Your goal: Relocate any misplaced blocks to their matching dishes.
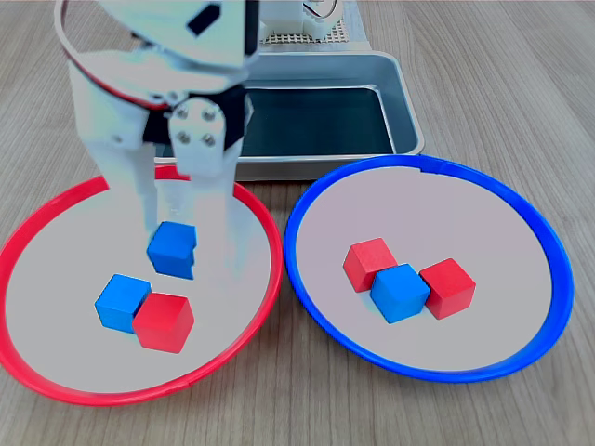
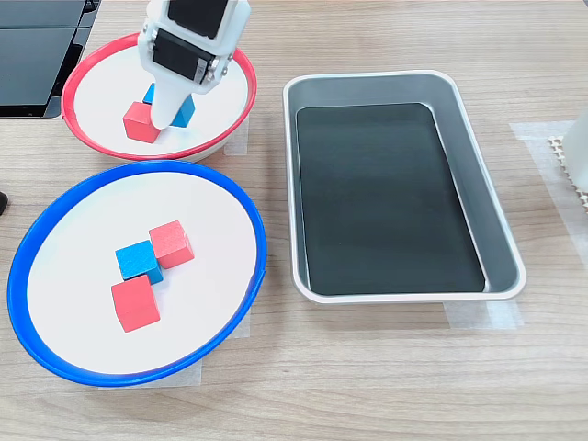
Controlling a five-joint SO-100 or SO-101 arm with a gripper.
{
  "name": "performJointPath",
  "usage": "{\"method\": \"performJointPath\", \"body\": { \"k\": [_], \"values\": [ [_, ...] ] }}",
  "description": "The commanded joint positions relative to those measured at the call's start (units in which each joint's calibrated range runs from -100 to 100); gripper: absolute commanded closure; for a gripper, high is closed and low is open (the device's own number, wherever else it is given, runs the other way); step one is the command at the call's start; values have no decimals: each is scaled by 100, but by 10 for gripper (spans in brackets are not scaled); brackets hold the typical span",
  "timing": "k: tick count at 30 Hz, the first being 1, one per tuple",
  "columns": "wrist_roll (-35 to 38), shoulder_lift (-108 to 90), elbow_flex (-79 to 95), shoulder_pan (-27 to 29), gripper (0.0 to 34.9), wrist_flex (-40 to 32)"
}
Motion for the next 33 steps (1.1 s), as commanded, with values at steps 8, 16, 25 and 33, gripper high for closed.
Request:
{"method": "performJointPath", "body": {
  "k": [8, 16, 25, 33],
  "values": [
    [-889, -1291, -156, -1561, 346, 813],
    [-918, -1299, 527, -2172, 346, 1110],
    [-733, -1146, 873, -2474, 335, 838],
    [-767, -796, 681, -2539, 302, 450]
  ]
}}
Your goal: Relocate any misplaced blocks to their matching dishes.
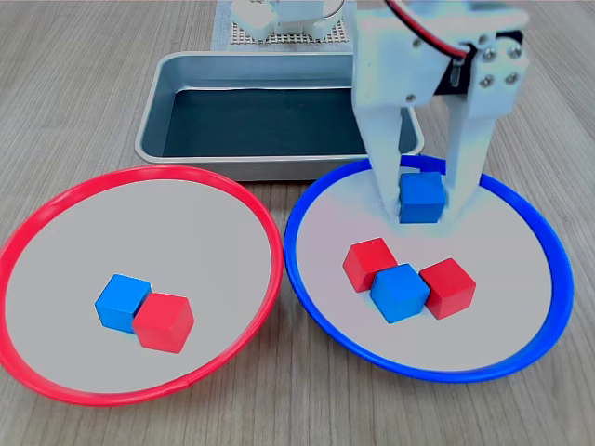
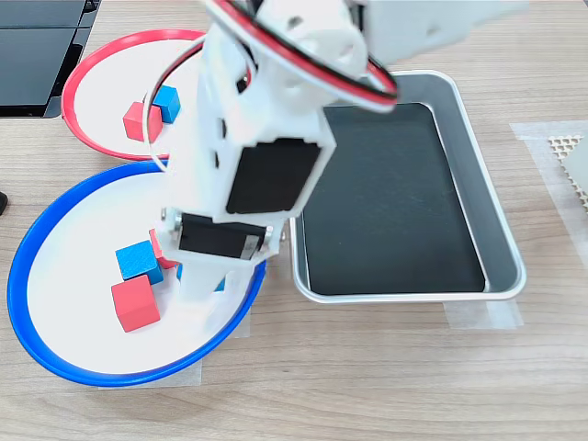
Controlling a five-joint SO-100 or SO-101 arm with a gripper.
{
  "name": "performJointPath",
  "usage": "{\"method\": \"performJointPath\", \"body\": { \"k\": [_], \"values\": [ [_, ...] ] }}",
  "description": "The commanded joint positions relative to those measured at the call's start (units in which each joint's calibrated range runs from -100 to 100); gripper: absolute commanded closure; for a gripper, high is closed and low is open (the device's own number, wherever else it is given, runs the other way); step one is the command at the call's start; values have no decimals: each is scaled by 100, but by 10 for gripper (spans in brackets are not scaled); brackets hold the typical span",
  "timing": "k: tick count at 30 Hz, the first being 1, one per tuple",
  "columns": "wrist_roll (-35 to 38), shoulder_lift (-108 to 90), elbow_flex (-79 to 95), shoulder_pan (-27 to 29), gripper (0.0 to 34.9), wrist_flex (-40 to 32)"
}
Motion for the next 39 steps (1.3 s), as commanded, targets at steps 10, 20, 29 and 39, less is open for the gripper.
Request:
{"method": "performJointPath", "body": {
  "k": [10, 20, 29, 39],
  "values": [
    [171, 218, -627, 131, 209, -262],
    [620, 210, -800, 197, 207, -485],
    [1333, 508, -1054, 225, 194, -864],
    [1714, 1361, -2447, 131, 164, -782]
  ]
}}
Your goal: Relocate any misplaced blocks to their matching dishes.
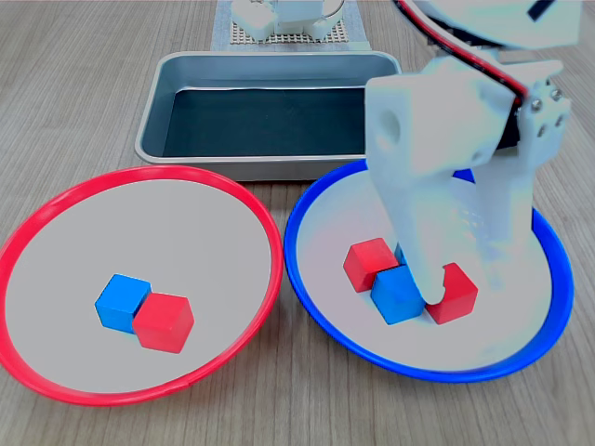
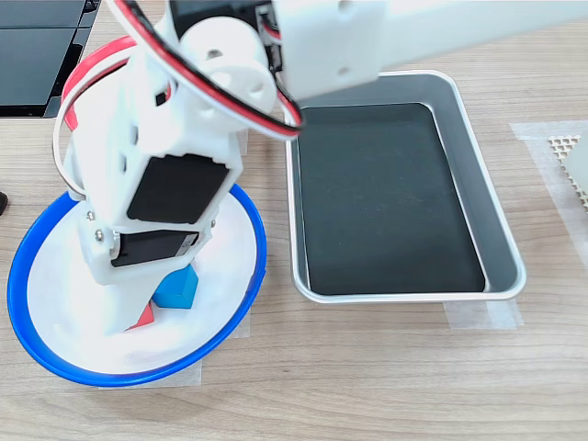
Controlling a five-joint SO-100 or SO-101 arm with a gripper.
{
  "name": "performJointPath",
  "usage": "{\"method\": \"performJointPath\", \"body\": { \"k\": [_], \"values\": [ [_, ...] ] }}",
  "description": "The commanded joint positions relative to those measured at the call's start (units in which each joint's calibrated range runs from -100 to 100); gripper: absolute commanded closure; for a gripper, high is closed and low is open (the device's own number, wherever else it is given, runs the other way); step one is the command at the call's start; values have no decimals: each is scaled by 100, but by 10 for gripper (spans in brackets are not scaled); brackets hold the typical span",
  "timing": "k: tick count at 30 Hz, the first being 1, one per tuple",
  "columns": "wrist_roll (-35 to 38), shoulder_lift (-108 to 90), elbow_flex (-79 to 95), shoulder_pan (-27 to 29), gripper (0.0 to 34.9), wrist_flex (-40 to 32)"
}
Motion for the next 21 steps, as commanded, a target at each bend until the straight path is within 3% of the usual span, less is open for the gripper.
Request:
{"method": "performJointPath", "body": {
  "k": [1, 21],
  "values": [
    [93, 134, -742, -72, 163, 43],
    [230, 424, -814, 219, 147, 356]
  ]
}}
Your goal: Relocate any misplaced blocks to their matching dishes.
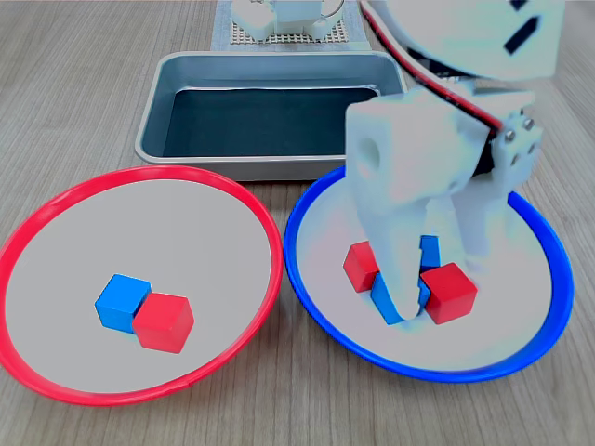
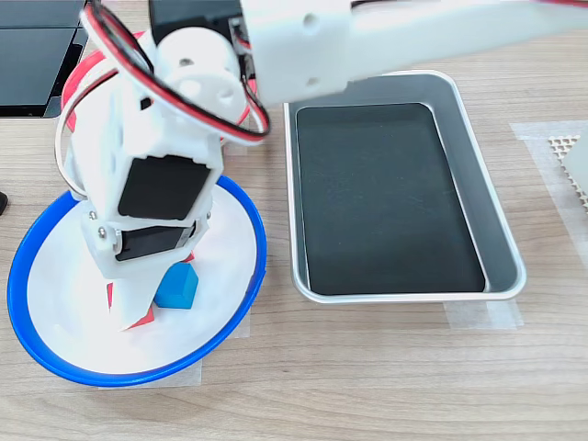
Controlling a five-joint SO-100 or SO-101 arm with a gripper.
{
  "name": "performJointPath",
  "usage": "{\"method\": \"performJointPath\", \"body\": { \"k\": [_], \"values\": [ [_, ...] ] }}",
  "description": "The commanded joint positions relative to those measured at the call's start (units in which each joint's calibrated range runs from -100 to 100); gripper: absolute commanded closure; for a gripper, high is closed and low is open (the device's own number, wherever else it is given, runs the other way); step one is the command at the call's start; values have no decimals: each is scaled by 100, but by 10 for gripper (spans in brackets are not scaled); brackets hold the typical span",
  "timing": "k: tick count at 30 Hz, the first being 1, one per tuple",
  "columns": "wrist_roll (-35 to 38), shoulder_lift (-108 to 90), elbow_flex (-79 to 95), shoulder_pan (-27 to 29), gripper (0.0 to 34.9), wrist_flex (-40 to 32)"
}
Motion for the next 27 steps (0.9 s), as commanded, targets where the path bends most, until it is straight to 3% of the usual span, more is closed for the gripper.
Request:
{"method": "performJointPath", "body": {
  "k": [1, 27],
  "values": [
    [-5, -71, -152, 51, 147, 38],
    [-59, -130, 276, -212, 154, -94]
  ]
}}
